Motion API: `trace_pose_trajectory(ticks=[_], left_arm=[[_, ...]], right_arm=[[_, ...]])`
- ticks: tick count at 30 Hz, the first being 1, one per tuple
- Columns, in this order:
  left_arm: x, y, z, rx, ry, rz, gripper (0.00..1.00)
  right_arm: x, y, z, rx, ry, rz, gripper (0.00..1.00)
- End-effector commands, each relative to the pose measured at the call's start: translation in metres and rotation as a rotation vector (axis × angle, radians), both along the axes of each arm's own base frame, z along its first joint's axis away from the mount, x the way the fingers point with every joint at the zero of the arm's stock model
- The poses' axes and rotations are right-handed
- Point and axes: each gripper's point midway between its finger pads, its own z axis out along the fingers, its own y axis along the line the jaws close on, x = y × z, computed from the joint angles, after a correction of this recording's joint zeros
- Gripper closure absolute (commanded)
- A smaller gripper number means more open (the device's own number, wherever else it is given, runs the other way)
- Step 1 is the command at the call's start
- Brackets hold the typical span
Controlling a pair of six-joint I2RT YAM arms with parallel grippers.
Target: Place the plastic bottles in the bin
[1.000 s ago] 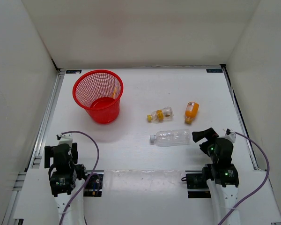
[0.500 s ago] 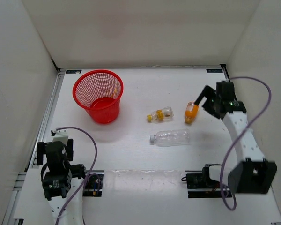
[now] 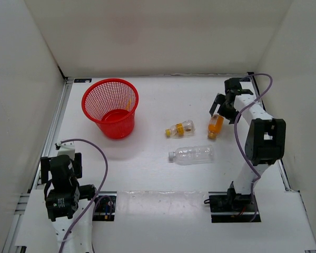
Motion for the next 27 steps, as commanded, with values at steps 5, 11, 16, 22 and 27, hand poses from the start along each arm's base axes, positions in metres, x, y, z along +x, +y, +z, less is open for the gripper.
trace_pose_trajectory(ticks=[5, 11, 16, 22, 27], left_arm=[[-0.001, 0.002, 0.004, -0.004, -0.016, 0.029, 0.0], [-0.003, 0.005, 0.007, 0.007, -0.013, 0.045, 0.0], [-0.001, 0.005, 0.011, 0.008, -0.022, 0.045, 0.0], [0.005, 0.007, 0.008, 0.015, -0.02, 0.041, 0.0], [0.011, 0.006, 0.011, 0.017, -0.023, 0.029, 0.0]], right_arm=[[0.007, 0.024, -0.034, 0.074, 0.053, 0.083, 0.04], [0.007, 0.028, -0.05, 0.095, 0.075, 0.091, 0.3], [0.021, 0.024, 0.004, 0.077, -0.102, 0.087, 0.86], [0.057, 0.09, 0.158, 0.134, -0.534, 0.246, 0.89], [0.037, 0.227, 0.288, 0.326, -0.957, 0.573, 0.92]])
